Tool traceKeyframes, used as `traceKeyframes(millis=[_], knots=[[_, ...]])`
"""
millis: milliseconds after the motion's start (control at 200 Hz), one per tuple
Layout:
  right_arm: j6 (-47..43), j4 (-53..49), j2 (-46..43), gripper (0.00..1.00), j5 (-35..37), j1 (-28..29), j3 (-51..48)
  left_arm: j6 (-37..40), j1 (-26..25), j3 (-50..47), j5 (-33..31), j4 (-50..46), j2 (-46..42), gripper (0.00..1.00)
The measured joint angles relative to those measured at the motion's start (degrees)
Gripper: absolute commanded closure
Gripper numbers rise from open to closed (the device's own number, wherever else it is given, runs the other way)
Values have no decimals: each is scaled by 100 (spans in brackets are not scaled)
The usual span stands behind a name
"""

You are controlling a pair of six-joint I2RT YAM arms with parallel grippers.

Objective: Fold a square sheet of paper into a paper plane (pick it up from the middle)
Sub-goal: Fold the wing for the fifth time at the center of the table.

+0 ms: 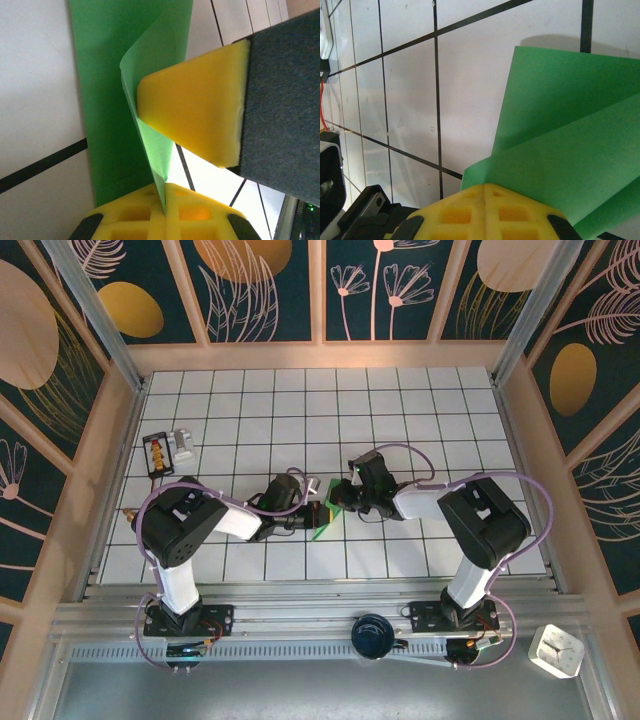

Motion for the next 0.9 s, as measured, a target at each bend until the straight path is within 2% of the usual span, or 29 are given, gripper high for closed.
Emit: traceKeyframes(millis=[365,716,901], knots=[[-168,-2,-9,96,28,-83,-76,-37,0,144,59,-247,28,100],[-376,256,-299,90,-142,-122,-179,4,28,310,278,-306,170,100],[-509,256,-267,90,-125,-127,-162,9,33,326,286,-345,177,100]])
